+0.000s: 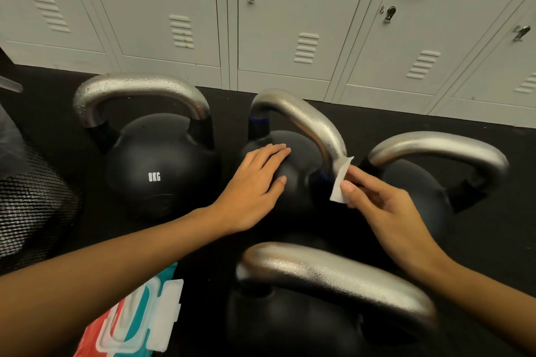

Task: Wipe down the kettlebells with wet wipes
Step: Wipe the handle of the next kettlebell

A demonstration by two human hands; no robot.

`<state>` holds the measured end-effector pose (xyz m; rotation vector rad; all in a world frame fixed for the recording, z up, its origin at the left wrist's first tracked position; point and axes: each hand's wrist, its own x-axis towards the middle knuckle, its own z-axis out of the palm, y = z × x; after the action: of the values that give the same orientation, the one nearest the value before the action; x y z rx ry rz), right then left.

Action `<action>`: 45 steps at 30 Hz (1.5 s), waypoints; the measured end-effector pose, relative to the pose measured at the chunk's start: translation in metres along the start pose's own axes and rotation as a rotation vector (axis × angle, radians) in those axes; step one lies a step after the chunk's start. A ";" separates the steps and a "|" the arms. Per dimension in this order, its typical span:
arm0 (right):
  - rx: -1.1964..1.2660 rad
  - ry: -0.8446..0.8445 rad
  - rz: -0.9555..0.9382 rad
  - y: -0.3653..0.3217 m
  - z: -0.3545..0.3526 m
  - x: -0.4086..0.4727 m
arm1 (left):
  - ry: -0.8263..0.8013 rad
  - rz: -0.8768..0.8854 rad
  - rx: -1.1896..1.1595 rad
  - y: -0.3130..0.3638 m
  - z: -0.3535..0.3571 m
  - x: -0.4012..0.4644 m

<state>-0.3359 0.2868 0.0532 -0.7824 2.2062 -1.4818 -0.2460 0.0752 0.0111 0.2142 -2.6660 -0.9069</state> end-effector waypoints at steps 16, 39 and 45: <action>0.204 -0.169 0.116 0.006 0.006 0.026 | 0.004 0.014 0.022 -0.003 0.001 0.000; 0.139 -0.102 0.054 -0.022 0.000 0.033 | -0.038 0.021 0.047 -0.004 0.000 0.000; -0.324 -0.062 -0.247 -0.056 0.013 0.048 | -0.026 0.036 0.071 -0.003 0.000 -0.001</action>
<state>-0.3521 0.2312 0.1001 -1.2258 2.4034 -1.1941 -0.2453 0.0729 0.0085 0.1714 -2.7199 -0.8098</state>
